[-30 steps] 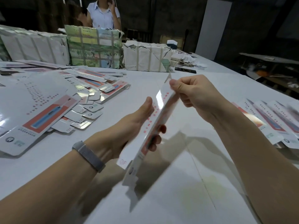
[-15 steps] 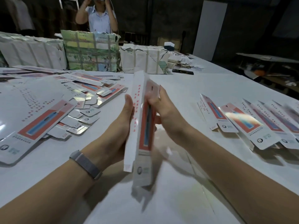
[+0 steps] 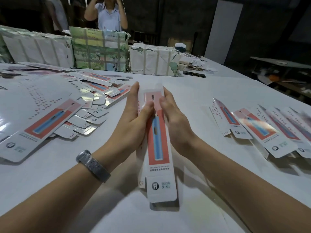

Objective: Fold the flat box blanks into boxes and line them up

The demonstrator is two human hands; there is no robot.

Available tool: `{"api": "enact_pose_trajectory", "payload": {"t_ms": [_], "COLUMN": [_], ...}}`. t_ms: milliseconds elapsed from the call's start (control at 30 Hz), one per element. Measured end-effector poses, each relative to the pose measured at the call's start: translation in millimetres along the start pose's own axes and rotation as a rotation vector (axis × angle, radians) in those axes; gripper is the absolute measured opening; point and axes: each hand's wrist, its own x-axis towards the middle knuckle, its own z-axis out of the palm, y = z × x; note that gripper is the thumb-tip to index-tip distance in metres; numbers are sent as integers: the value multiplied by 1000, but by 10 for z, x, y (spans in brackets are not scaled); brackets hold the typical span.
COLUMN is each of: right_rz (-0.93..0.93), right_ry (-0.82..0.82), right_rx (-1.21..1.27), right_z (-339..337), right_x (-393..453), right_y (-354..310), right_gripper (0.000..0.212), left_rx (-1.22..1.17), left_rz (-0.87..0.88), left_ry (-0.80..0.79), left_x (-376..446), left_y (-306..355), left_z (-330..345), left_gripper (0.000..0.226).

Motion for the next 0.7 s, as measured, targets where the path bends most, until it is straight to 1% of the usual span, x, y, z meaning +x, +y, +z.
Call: {"api": "enact_pose_trajectory", "payload": {"t_ms": [67,200,300,400,533,600,633,700], "right_rz": [9,-32,-85,-100,-94,-83,-72,-54], "right_ry": [25,54,74,78,97,110,116,127], "right_rx": [7,-19,-5,-20,-30,-21,-14,-13], "right_z": [-13,-10,-15,-27,-15,-11,-12,-32], "right_x": [-2,-18,-16,-17,-31,-27,-21,-6], "right_y": [1,6,12,43,69,69,66,68], "right_gripper": [23,25,24,19,17,8,7,20], "left_rx": [-20,-111,-141,-121,-66,-55,-74,-106], "left_rz": [-14,-40,-29,-16,-4,1,-7,-31], "left_ry": [-26,-50,-62,-68,-78,-98,-102,-118], "left_x": [-14,-28,-4,6,-9,-19,-21,-27], "left_y": [-2,-31,-46,-74,-69,-50,-43,-36], "left_z": [4,17,8,17,12,9,10,9], "left_gripper": [48,47,33,23,20,19,20,23]}}
